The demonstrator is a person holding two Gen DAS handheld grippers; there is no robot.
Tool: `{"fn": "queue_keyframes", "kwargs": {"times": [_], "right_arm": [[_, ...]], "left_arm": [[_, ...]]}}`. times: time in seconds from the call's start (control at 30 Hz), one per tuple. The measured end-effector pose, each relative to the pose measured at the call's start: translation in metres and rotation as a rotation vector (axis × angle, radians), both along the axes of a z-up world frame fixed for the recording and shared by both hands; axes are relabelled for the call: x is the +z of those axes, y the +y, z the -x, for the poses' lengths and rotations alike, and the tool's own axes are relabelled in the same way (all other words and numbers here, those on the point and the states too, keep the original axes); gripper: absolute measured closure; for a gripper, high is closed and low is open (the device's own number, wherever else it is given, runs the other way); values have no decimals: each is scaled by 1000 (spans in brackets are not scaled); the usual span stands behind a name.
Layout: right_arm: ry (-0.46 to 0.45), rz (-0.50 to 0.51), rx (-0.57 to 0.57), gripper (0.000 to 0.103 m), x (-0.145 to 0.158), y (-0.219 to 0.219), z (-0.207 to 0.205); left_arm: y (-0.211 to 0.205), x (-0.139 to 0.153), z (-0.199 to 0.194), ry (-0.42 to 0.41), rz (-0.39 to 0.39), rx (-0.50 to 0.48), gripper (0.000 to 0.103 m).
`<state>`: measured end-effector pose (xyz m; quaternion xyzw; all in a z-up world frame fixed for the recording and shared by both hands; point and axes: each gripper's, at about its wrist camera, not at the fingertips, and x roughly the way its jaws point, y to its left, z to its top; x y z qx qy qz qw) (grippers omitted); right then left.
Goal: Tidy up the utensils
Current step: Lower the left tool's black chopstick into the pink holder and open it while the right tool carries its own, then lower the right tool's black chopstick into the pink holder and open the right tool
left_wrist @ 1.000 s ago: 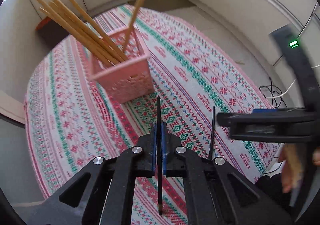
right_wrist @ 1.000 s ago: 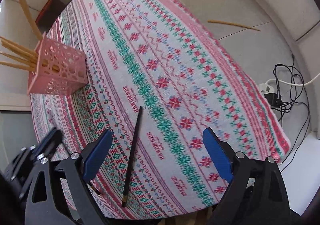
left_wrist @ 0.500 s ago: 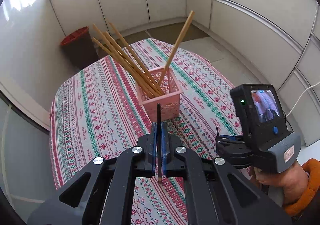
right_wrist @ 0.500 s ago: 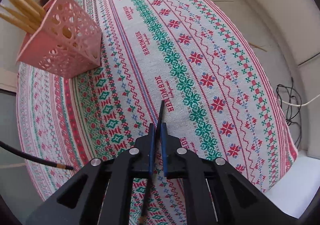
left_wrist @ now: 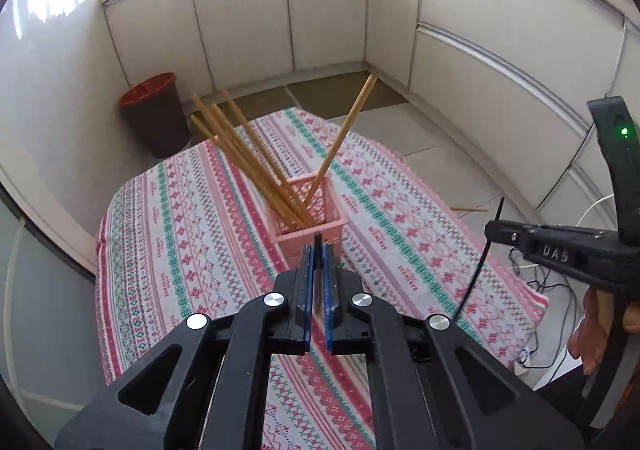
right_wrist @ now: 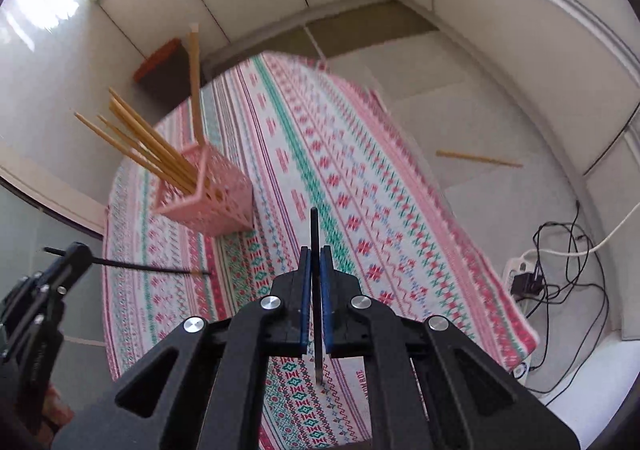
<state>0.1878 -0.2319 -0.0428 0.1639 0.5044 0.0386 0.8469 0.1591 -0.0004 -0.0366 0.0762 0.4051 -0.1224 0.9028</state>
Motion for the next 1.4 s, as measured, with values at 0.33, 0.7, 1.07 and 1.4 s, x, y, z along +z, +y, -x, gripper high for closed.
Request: {"fn": "queue_keyframes", "kwargs": {"times": [0.33, 0.7, 1.07, 1.4], "right_arm": [[-207, -118, -14, 98, 91, -10, -6], [-324, -180, 21, 98, 149, 2, -34], [-314, -129, 69, 98, 136, 38, -59], [-278, -112, 80, 98, 112, 64, -79]], "left_arm": [[1, 68, -3, -139, 126, -1, 100], [2, 86, -46, -216, 121, 83, 100], [36, 66, -64, -222, 202, 173, 76], [57, 73, -55, -243, 196, 228, 64]]}}
